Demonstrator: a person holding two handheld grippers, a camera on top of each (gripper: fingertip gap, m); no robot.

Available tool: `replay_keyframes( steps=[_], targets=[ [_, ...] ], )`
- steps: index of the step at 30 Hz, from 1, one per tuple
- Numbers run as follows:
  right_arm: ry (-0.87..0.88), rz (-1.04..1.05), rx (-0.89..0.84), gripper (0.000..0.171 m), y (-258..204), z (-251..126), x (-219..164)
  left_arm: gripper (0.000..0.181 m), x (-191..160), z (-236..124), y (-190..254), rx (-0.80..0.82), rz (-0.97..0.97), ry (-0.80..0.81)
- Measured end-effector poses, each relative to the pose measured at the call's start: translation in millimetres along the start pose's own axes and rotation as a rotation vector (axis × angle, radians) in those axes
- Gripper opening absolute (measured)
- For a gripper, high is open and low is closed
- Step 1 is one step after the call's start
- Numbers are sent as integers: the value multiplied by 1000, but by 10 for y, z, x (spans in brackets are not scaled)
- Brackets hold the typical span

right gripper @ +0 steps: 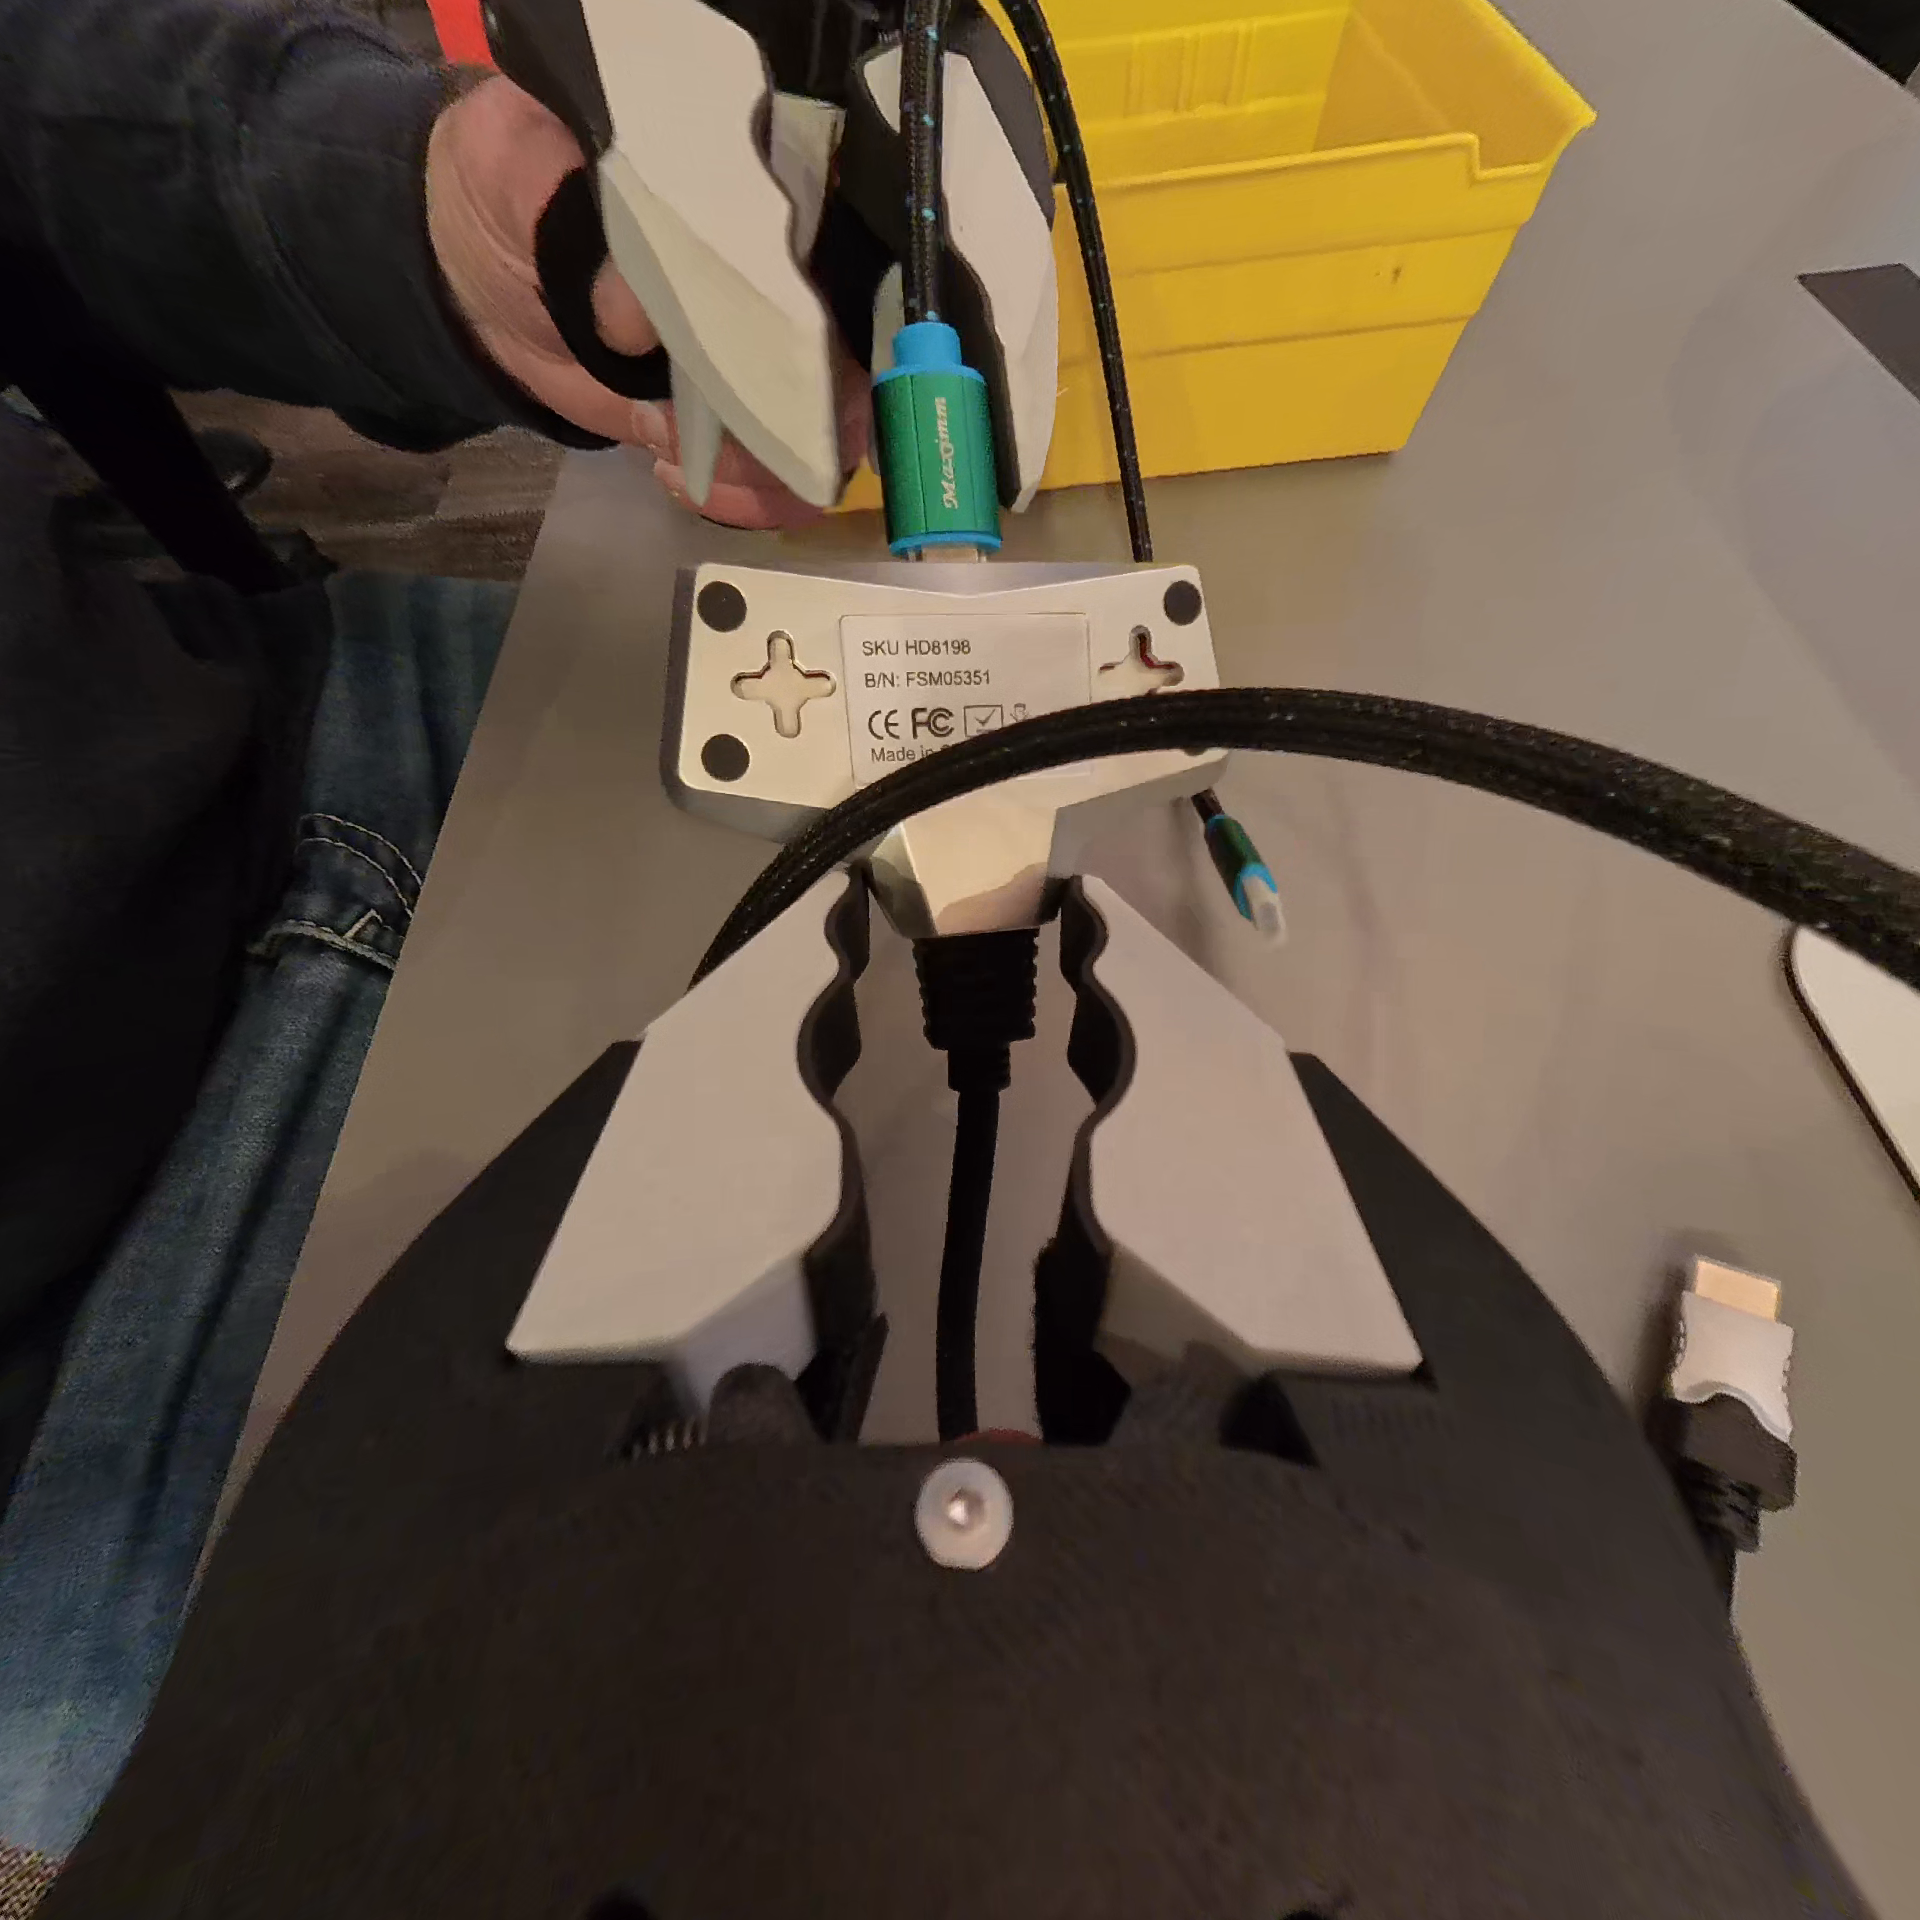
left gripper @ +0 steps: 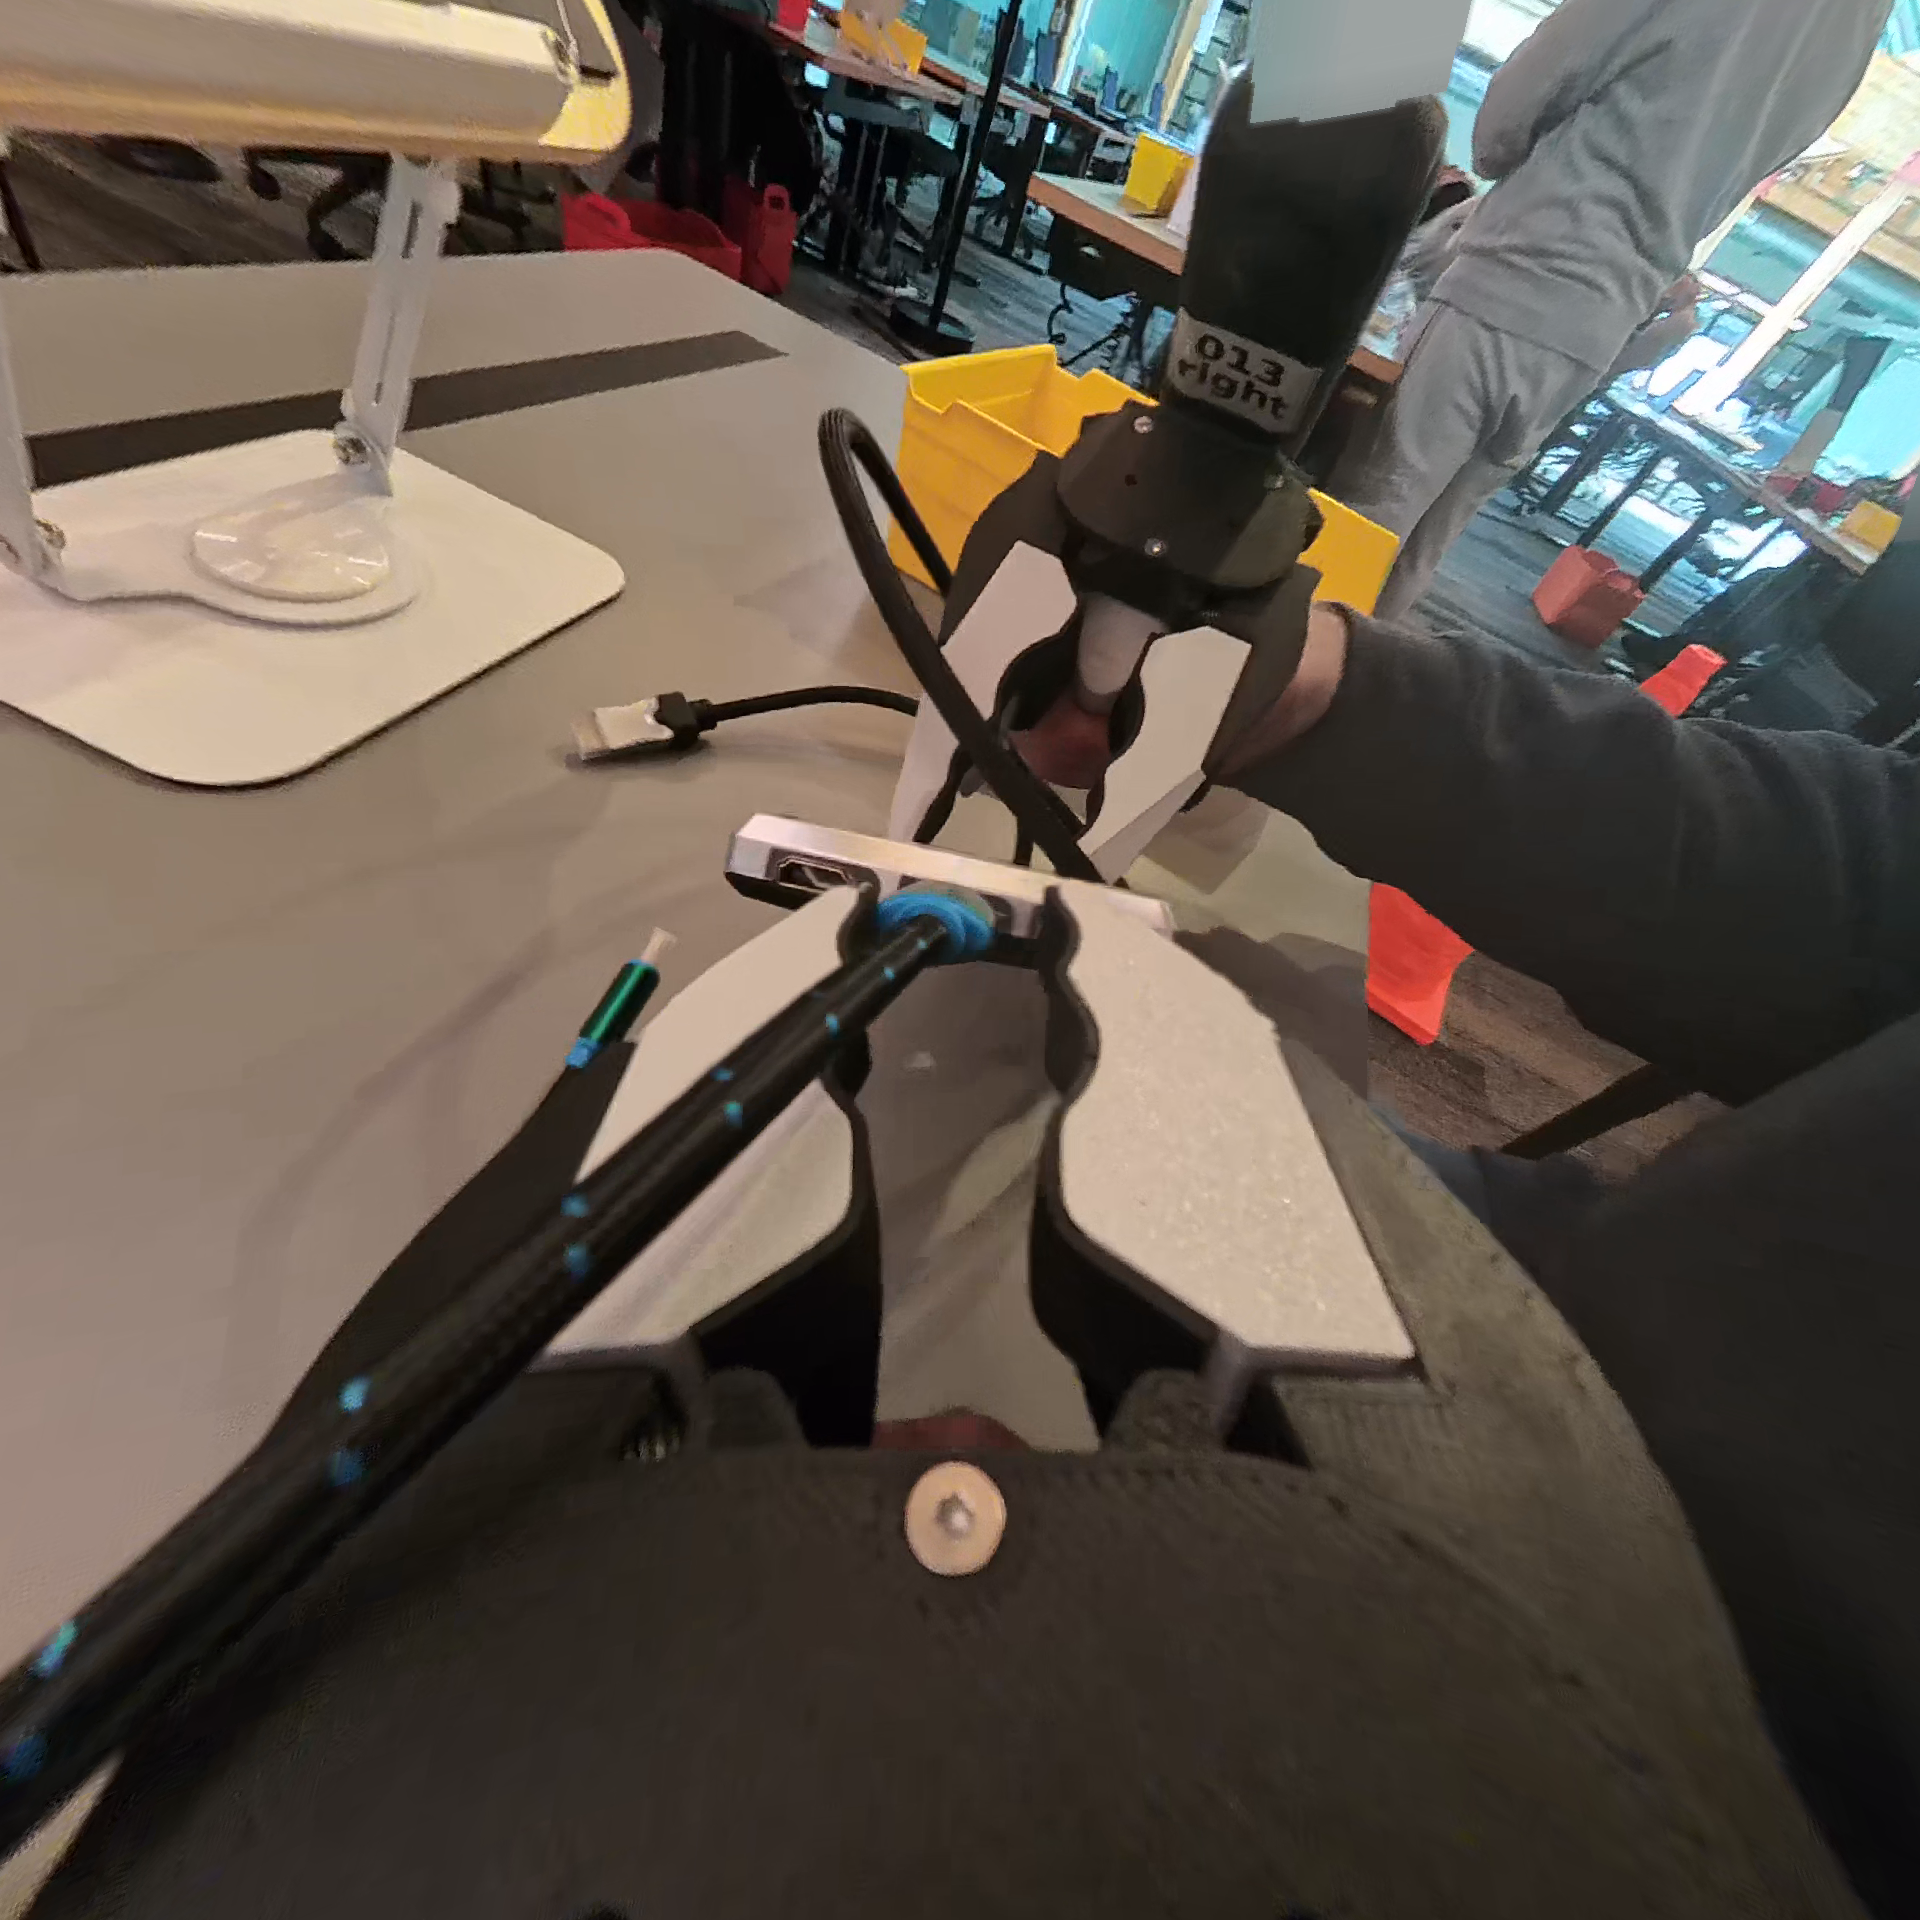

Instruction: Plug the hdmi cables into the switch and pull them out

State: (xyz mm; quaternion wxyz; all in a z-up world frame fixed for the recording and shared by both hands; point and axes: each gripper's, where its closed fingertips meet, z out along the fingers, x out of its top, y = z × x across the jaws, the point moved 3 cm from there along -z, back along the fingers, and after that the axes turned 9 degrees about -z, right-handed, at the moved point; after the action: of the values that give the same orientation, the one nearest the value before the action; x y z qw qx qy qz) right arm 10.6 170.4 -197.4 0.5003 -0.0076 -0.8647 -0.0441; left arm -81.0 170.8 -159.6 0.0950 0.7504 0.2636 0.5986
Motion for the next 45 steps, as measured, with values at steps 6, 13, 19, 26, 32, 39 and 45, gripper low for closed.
replay_keyframes(
  steps=[6, 13, 19, 26, 32, 39, 45],
  targets=[
    [-76, 26, -47, 35, 94, -38, -201, 67, 54, -20, 74, -174, -172, 48],
    [-133, 131, -180, 33, 338, -146, -407, 66, 134, -99, 70, -327, -353, 102],
    [-258, 194, -271, 34, 481, -246, -698, 59, -15, -9, 134, -282, -266, -19],
    [-469, 133, -234, 36, 388, -148, -953, 55, -154, 100, 239, -266, -188, -119],
    [-399, 124, -191, 58, 330, -113, -768, 54, -155, 112, 258, -233, -142, -130],
    [-461, 160, -315, 45, 490, -280, -802, 52, -151, 112, 272, -195, -91, -137],
    [-322, 260, -375, 35, 602, -299, -732, 40, 28, -27, 316, -148, 26, -86]
  ],
)
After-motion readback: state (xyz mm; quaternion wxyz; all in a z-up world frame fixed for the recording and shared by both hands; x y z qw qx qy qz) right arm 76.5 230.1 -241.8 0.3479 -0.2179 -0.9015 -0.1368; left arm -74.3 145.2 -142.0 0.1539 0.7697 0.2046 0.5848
